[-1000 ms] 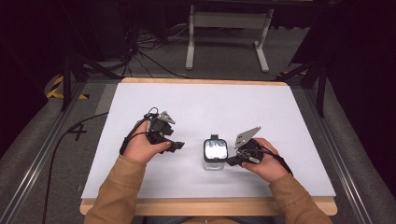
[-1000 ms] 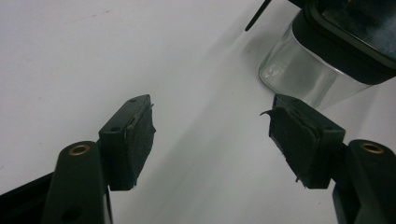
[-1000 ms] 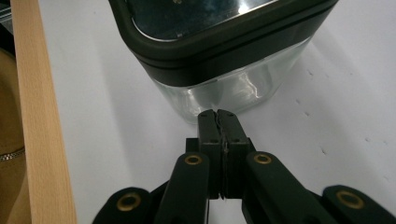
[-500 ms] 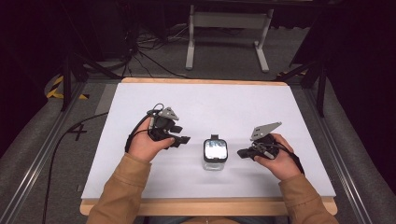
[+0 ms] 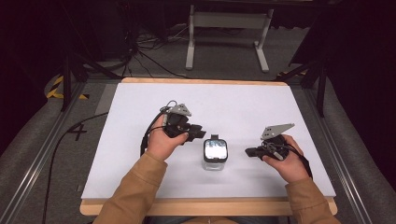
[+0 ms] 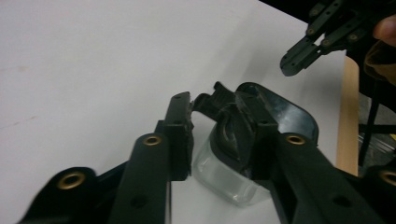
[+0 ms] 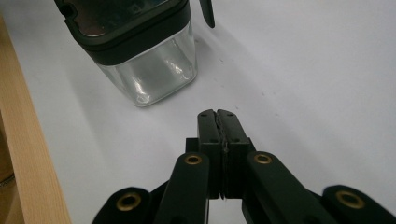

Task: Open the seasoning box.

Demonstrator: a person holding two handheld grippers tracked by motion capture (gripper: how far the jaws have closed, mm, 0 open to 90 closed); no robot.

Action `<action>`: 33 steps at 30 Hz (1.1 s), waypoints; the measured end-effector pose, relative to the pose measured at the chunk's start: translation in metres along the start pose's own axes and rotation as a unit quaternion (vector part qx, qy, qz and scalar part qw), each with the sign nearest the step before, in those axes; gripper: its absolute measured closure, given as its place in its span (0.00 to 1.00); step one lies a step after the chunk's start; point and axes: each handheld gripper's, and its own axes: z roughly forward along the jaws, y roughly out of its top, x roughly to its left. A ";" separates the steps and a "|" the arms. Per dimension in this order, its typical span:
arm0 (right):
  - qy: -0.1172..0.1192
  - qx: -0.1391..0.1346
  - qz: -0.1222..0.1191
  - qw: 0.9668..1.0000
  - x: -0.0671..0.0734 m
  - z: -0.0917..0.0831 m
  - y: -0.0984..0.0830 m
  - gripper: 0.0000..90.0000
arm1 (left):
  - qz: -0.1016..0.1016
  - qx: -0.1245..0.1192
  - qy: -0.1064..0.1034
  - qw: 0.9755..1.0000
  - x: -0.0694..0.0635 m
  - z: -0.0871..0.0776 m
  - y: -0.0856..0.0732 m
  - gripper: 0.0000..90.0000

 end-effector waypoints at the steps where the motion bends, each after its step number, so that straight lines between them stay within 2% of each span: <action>1: -0.001 0.001 0.000 1.000 0.001 0.000 -0.001 1.00 | 0.000 0.000 0.000 1.000 0.000 0.000 0.000 0.83; 2: -0.002 0.000 0.001 1.000 0.002 -0.001 -0.003 1.00 | 0.003 0.003 -0.007 1.000 -0.001 0.008 0.003 0.84; 3: -0.002 0.000 0.001 1.000 0.002 -0.001 -0.003 1.00 | 0.003 0.003 -0.007 1.000 -0.001 0.008 0.003 0.85; 4: -0.003 -0.001 0.000 1.000 0.002 -0.002 -0.004 1.00 | 0.011 0.010 0.000 1.000 -0.001 0.012 0.005 0.85; 5: -0.003 -0.001 0.001 1.000 0.002 -0.002 -0.006 1.00 | 0.015 0.007 0.005 1.000 0.000 0.017 0.007 0.85; 8: -0.006 -0.001 0.008 1.000 0.003 -0.005 -0.011 1.00 | -0.001 -0.010 0.001 1.000 0.006 0.027 0.009 0.88; 10: -0.009 -0.002 0.007 1.000 0.003 -0.006 -0.013 1.00 | -0.003 -0.013 -0.007 1.000 0.008 0.032 0.010 0.91; 12: -0.009 -0.001 0.012 1.000 0.004 -0.007 -0.015 1.00 | 0.002 -0.008 -0.006 1.000 0.008 0.036 0.012 0.92; 16: -0.011 -0.002 0.013 1.000 0.004 -0.008 -0.017 1.00 | -0.002 -0.007 -0.018 1.000 0.007 0.041 0.012 0.97; 20: -0.010 0.001 0.013 1.000 0.005 -0.007 -0.018 1.00 | -0.001 0.004 -0.016 1.000 0.008 0.043 0.012 0.98; 23: -0.009 0.000 0.012 1.000 0.006 -0.007 -0.018 1.00 | 0.000 0.001 -0.012 1.000 0.008 0.044 0.012 0.97; 26: -0.007 0.001 0.007 1.000 0.007 -0.004 -0.017 1.00 | -0.006 0.003 -0.015 1.000 0.008 0.045 0.011 0.97; 28: -0.005 0.002 0.007 1.000 0.008 -0.004 -0.016 1.00 | -0.012 0.001 -0.023 1.000 0.009 0.046 0.010 0.98; 33: 0.000 0.001 0.004 1.000 0.010 -0.003 -0.015 1.00 | -0.013 0.005 -0.022 1.000 0.010 0.044 0.010 1.00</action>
